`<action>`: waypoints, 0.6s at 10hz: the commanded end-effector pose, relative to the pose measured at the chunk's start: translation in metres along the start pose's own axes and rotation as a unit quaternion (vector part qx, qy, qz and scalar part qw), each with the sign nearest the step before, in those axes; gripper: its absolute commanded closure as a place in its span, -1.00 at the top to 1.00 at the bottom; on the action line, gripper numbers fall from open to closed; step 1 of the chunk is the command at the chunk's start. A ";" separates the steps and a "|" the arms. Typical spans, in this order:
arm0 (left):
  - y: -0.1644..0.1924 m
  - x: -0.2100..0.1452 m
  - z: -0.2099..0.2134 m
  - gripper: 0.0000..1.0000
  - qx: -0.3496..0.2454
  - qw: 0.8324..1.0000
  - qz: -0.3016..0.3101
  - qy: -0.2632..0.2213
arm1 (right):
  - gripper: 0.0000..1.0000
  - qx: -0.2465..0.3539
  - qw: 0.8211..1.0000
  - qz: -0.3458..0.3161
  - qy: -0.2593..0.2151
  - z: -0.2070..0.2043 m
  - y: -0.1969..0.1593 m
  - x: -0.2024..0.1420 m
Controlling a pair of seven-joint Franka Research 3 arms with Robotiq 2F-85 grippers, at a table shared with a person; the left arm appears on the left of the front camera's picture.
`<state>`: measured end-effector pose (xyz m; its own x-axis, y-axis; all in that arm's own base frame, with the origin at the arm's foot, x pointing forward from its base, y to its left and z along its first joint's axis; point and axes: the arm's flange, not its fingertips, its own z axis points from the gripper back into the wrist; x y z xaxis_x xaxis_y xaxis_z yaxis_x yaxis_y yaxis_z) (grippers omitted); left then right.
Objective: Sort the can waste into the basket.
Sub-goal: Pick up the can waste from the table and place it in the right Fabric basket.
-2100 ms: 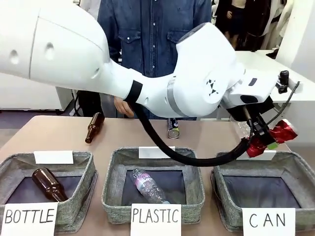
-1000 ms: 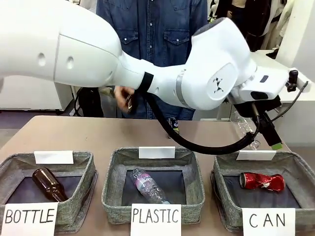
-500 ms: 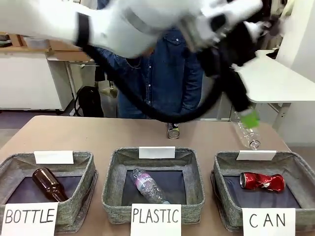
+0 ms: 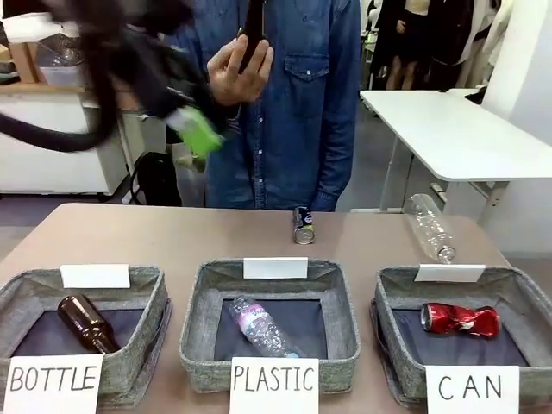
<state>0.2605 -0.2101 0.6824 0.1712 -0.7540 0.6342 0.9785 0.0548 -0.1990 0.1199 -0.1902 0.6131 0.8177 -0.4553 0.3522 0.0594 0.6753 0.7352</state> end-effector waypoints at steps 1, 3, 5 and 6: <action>-0.003 -0.070 0.027 1.00 0.047 0.989 0.136 -0.022 | 1.00 0.004 1.000 0.005 -0.005 0.007 0.002 -0.004; -0.007 -0.145 0.078 1.00 0.098 0.945 0.302 -0.076 | 1.00 0.018 1.000 0.001 0.001 -0.009 0.006 0.001; 0.017 -0.229 0.096 1.00 0.059 0.864 0.494 -0.078 | 1.00 0.136 0.989 0.019 0.056 -0.060 0.033 0.000; 0.024 -0.268 0.099 1.00 0.035 0.815 0.572 -0.081 | 1.00 0.156 0.983 0.017 0.096 -0.089 0.048 -0.003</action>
<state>0.2439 0.0489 0.5930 0.8995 -0.2782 0.3371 0.4280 0.7167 -0.5506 0.1581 -0.1326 0.6008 0.8744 -0.3648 0.3200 -0.0879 0.5294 0.8438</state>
